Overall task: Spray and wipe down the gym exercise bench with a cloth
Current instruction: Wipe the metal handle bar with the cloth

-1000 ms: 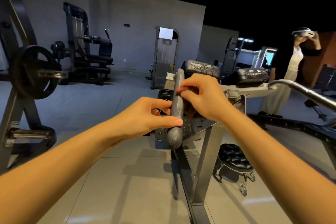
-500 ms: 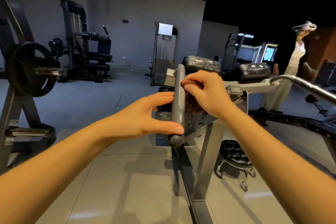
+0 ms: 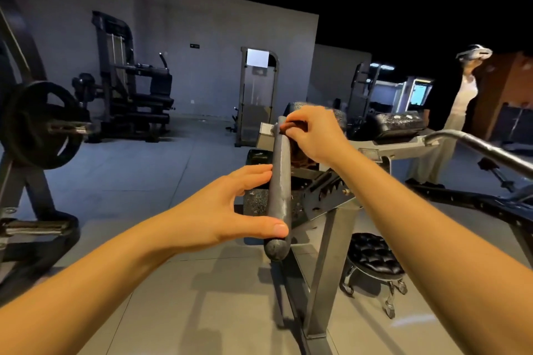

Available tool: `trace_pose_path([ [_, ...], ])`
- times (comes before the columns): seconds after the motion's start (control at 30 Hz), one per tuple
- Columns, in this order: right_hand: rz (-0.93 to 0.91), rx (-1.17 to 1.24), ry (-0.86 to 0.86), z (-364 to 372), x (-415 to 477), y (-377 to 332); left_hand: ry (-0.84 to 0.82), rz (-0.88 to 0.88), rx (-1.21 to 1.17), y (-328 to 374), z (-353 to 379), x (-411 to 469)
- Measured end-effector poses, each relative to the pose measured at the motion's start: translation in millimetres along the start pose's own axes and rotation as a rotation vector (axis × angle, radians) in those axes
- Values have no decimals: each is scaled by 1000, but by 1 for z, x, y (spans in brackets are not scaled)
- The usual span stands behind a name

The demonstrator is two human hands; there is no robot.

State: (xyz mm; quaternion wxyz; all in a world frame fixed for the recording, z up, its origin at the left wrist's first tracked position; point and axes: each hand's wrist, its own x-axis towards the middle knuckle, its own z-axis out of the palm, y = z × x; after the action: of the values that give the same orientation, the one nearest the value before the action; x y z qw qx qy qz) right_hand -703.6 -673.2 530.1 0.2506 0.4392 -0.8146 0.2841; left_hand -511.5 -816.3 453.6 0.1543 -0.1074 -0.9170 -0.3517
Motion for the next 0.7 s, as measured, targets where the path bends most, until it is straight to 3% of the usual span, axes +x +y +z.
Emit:
trace_pose_path([
  [0.2, -284, 185, -158, -35, -106, -32, -23, 30, -48, 12, 3, -2],
  [0.3, -235, 148, -103, -28, -77, -22, -8, 78, -32, 6, 3, 0],
  [0.53, 50, -16, 28, 7, 36, 21, -19, 0, -56, 0, 4, -1],
  [0.7, -68, 101, -22, -9, -25, -5, -30, 33, -82, 2, 3, -3],
])
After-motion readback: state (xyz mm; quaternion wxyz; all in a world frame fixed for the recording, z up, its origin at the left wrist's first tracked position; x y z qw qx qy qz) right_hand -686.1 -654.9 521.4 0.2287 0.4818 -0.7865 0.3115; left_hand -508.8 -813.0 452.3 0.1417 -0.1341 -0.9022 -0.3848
